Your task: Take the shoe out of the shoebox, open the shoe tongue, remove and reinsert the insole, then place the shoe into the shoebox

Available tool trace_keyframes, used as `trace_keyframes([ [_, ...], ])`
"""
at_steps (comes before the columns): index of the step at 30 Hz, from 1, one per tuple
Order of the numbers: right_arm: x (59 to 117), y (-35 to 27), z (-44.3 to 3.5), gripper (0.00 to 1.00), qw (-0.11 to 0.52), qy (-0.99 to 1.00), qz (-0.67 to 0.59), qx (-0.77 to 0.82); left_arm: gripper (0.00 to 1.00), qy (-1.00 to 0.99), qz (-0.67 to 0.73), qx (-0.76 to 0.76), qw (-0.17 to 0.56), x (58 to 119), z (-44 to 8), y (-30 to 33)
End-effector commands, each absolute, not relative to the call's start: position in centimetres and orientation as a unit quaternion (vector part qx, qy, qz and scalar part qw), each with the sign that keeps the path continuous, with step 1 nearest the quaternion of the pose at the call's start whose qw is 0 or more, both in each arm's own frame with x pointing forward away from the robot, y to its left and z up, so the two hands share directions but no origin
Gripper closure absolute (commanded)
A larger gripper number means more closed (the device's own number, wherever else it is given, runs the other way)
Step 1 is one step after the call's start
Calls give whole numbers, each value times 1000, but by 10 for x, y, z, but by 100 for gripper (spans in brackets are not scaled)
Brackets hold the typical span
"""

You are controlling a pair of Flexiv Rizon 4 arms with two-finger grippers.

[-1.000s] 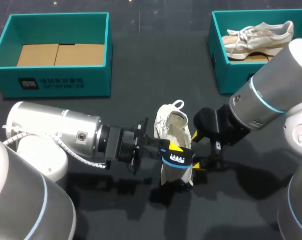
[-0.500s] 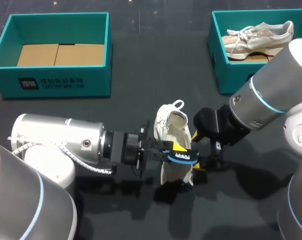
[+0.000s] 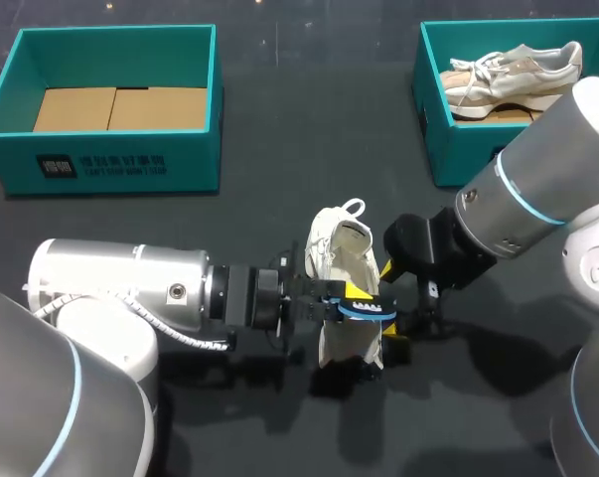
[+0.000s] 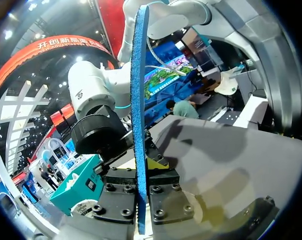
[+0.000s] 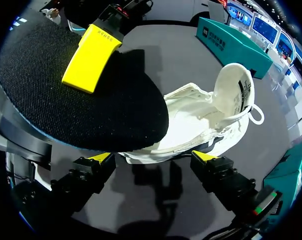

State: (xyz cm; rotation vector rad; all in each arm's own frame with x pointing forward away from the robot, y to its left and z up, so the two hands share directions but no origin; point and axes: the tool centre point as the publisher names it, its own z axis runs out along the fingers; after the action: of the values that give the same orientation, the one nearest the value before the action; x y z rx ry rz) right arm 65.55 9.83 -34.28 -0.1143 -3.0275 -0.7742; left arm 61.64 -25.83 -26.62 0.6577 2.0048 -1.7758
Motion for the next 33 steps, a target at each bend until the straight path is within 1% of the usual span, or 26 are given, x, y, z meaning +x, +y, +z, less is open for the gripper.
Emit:
trace_keyframes([
  [1,654,98,-343,0,6,-968,-248,-37,100,714,-631,233,194,620,-269,-267],
  [18,654,98,-343,0,6,-968,-248,-37,100,720,-630,215,196,630,-279,-274],
  [33,654,98,-343,0,6,-968,-248,-37,100,730,-620,207,199,640,-293,-264],
])
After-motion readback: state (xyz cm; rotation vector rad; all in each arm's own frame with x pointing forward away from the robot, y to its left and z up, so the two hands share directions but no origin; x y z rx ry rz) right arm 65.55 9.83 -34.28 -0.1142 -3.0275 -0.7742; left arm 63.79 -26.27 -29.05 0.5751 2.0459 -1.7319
